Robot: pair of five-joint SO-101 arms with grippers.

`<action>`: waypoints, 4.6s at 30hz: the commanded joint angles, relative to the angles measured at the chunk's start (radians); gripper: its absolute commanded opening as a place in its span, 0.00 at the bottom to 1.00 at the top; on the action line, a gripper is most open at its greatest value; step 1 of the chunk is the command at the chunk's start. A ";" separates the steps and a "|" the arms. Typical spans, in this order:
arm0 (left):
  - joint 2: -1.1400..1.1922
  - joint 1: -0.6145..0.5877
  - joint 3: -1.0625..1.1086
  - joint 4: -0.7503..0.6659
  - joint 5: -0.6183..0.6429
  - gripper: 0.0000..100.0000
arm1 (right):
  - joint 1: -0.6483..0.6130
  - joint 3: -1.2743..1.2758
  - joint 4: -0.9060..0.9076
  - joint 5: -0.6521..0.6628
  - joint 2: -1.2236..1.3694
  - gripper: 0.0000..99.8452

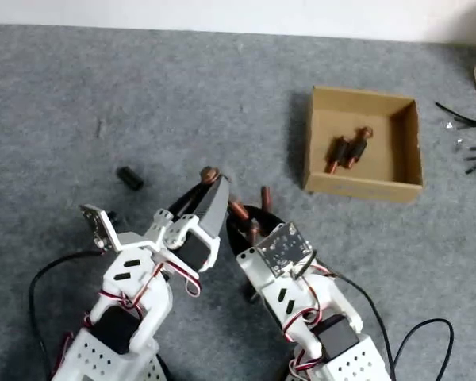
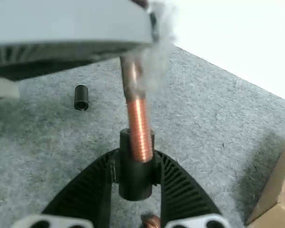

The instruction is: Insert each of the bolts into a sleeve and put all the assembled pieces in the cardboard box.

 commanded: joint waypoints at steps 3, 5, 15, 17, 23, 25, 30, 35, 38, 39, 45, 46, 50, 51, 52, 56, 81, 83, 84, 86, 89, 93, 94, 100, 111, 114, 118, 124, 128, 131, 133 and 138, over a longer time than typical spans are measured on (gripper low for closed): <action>-0.010 -0.084 0.021 0.002 -0.003 0.01 | 0.033 0.139 -0.039 -0.009 -0.018 0.01; -0.010 -0.084 0.021 -0.002 -0.003 0.01 | 0.031 0.139 -0.039 -0.009 -0.018 0.01; -0.010 -0.099 0.019 -0.046 -0.003 0.01 | 0.031 0.139 -0.039 -0.009 -0.018 0.01; -0.010 -0.096 0.019 -0.046 -0.003 0.01 | 0.028 0.139 -0.039 -0.009 -0.015 0.01; -0.002 -0.099 0.019 -0.046 -0.003 0.01 | -0.031 0.139 0.004 -0.009 -0.018 0.01; -0.002 -0.099 0.019 -0.046 -0.005 0.01 | -0.031 0.139 0.004 -0.009 -0.018 0.01; -0.005 -0.107 0.019 -0.046 -0.008 0.01 | -0.012 0.139 0.004 -0.009 -0.019 0.01; -0.004 -0.173 0.019 -0.046 -0.002 0.01 | 0.002 0.139 0.004 -0.009 -0.019 0.01; -0.001 -0.127 0.019 -0.043 -0.002 0.01 | -0.019 0.143 0.004 -0.009 -0.019 0.01; -0.001 -0.110 0.019 -0.043 -0.002 0.01 | -0.022 0.143 0.004 -0.009 -0.019 0.01; 0.001 -0.045 0.019 -0.015 -0.002 0.01 | -0.022 0.145 0.004 -0.008 -0.019 0.01; 0.001 -0.031 0.019 0.000 -0.002 0.01 | -0.022 0.145 0.004 -0.008 -0.019 0.01; 0.001 -0.005 0.019 0.029 -0.005 0.01 | -0.021 0.145 0.004 -0.008 -0.019 0.01; 0.001 -0.007 0.019 0.029 -0.006 0.01 | -0.019 0.143 0.004 -0.008 -0.019 0.01; 0.001 -0.007 0.019 0.029 -0.006 0.01 | -0.019 0.142 0.004 -0.008 -0.019 0.01; 0.001 -0.007 0.019 0.054 -0.005 0.01 | -0.019 0.142 0.004 -0.008 -0.019 0.01; 0.001 -0.024 0.019 0.054 -0.008 0.01 | -0.024 0.139 0.005 -0.008 -0.019 0.01; 0.001 -0.024 0.019 0.054 -0.008 0.01 | -0.024 0.137 0.005 -0.008 -0.019 0.01; 0.001 -0.024 0.019 0.054 -0.008 0.01 | -0.024 0.137 0.005 -0.008 -0.019 0.01; 0.001 -0.024 0.019 0.054 -0.008 0.01 | -0.024 0.122 0.010 -0.009 -0.019 0.01; 0.001 -0.024 0.019 0.054 -0.008 0.01 | -0.024 0.096 0.053 -0.009 -0.019 0.01; 0.001 -0.025 0.019 0.054 -0.008 0.01 | -0.024 0.056 0.105 -0.009 -0.019 0.01; 0.001 -0.025 0.019 0.054 -0.008 0.01 | -0.024 0.056 0.105 -0.009 -0.019 0.01; 0.001 -0.024 0.019 0.057 -0.005 0.01 | -0.019 0.051 0.105 -0.009 -0.019 0.01; 0.001 -0.024 0.019 0.104 -0.003 0.01 | -0.018 0.062 -0.048 -0.009 -0.019 0.01; 0.001 -0.019 0.019 0.106 -0.002 0.01 | -0.018 0.102 -0.093 -0.009 -0.019 0.01; 0.001 -0.016 0.019 0.106 -0.002 0.01 | -0.018 0.117 -0.102 -0.009 -0.019 0.01; 0.001 -0.015 0.019 0.106 -0.002 0.01 | -0.022 0.117 -0.096 -0.008 -0.012 0.01; -0.002 -0.015 0.019 0.106 -0.002 0.01 | -0.025 0.117 -0.071 -0.008 -0.018 0.01; -0.002 0.008 0.019 0.103 -0.002 0.01 | -0.051 0.119 -0.067 0.020 -0.018 0.01; -0.002 0.010 0.019 0.103 -0.002 0.01 | -0.054 0.119 -0.067 0.060 -0.018 0.01; -0.002 0.013 0.019 0.101 -0.002 0.01 | -0.053 0.119 -0.068 0.075 -0.019 0.01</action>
